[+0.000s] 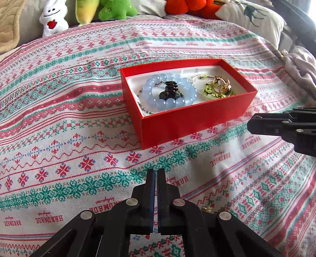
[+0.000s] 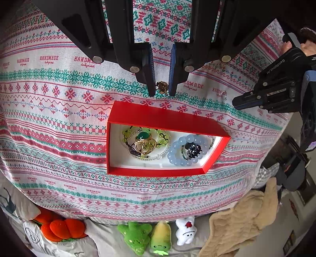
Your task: Organize jewelry
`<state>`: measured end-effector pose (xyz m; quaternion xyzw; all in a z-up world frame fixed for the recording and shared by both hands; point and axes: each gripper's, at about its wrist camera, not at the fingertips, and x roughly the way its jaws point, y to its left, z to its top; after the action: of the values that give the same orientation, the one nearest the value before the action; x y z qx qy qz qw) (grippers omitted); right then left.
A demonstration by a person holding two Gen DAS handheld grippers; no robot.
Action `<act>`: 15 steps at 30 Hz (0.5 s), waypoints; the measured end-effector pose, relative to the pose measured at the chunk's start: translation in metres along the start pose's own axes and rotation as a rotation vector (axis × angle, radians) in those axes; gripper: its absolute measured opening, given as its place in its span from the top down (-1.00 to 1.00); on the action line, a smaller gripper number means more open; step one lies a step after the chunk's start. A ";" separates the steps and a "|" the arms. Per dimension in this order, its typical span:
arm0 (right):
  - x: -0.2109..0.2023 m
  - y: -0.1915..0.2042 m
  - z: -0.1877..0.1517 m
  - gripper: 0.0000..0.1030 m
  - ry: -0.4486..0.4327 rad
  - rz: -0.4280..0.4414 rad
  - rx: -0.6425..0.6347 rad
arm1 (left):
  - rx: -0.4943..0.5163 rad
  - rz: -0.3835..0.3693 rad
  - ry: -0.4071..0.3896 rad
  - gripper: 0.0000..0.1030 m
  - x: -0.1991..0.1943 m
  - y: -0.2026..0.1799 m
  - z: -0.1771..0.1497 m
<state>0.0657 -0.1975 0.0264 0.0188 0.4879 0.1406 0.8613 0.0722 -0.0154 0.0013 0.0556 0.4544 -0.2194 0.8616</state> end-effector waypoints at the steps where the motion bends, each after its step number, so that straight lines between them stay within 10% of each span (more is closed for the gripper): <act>1: -0.001 0.000 0.000 0.73 -0.001 0.003 0.003 | 0.013 -0.008 0.015 1.00 0.002 -0.001 0.000; 6: 0.001 0.000 -0.001 0.73 0.008 0.016 0.012 | 0.016 0.027 0.085 0.17 0.024 -0.003 -0.009; 11: 0.007 0.002 -0.006 0.73 0.033 0.014 0.004 | 0.053 0.050 0.079 0.19 0.036 -0.008 -0.014; 15: 0.010 0.006 -0.006 0.73 0.039 0.015 -0.001 | 0.060 0.039 0.081 0.67 0.037 -0.011 -0.012</act>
<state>0.0640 -0.1902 0.0160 0.0191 0.5045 0.1475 0.8505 0.0766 -0.0337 -0.0343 0.0991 0.4810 -0.2135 0.8445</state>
